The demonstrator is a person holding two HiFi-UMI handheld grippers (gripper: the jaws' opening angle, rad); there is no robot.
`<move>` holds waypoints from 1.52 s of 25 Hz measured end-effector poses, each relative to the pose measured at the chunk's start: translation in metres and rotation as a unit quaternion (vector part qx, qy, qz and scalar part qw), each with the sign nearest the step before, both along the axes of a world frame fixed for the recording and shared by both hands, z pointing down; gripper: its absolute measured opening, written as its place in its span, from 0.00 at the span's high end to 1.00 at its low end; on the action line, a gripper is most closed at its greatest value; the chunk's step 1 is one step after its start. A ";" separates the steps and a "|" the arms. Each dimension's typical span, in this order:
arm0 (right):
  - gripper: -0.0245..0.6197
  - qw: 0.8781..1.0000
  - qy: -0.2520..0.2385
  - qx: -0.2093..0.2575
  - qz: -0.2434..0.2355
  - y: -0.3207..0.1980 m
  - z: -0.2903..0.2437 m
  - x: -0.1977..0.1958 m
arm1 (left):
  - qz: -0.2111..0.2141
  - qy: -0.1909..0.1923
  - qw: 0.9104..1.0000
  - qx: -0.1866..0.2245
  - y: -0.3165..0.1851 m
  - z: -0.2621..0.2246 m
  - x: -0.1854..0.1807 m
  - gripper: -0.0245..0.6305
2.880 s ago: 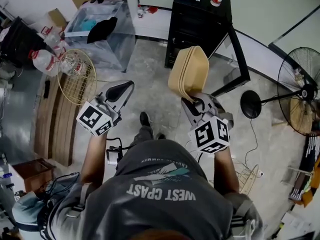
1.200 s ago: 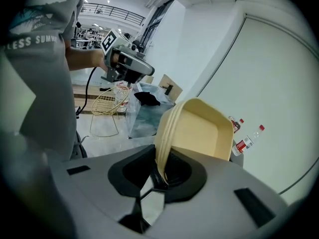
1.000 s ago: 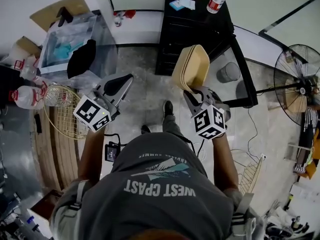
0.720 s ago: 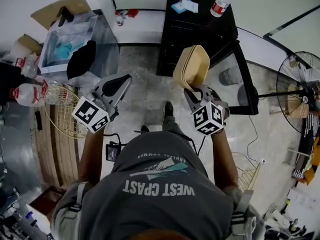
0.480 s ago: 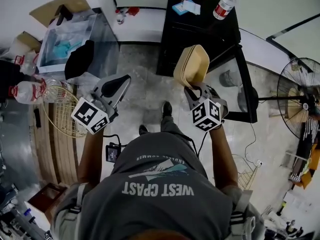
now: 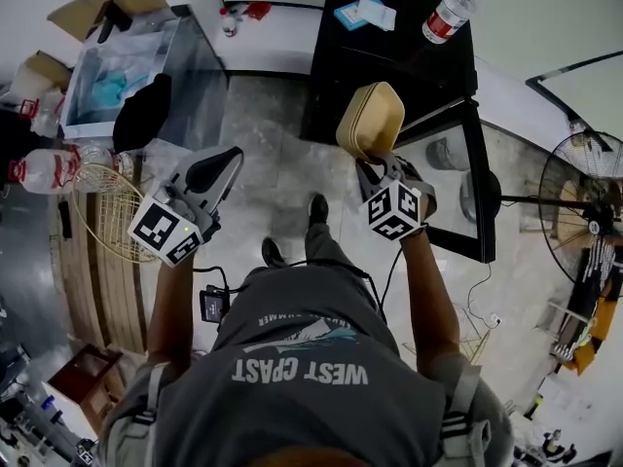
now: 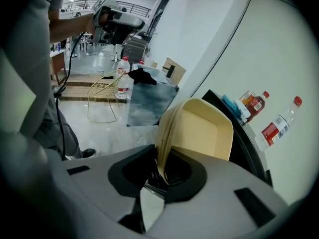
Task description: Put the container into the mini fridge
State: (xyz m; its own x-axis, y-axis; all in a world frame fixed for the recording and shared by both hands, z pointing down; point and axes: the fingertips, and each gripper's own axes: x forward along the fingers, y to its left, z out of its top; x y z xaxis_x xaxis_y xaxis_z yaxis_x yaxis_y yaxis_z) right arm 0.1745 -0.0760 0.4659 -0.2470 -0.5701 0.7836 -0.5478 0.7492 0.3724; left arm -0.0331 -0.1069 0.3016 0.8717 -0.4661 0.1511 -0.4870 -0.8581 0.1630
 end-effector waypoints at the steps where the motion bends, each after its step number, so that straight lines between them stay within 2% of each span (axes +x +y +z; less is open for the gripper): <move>1: 0.85 1.000 0.001 -0.001 0.000 -0.004 0.005 0.003 | -0.002 -0.001 1.000 -0.002 -0.002 0.002 0.000 0.94; 23: 0.85 0.998 0.038 -0.050 -0.001 -0.079 0.132 0.052 | -0.033 -0.017 0.999 -0.036 -0.035 0.041 0.015 0.94; 38: 0.84 0.995 0.086 -0.059 -0.003 -0.127 0.197 0.071 | -0.053 -0.029 0.996 -0.063 -0.044 0.070 0.014 0.94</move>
State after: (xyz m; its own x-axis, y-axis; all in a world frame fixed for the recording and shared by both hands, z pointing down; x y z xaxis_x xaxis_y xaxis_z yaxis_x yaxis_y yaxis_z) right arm 0.2457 -0.2026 0.6629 -0.1061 -0.4703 0.8761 -0.4789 0.7963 0.3694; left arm -0.0186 -0.1511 0.3718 0.8069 -0.5293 0.2624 -0.5854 -0.7758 0.2354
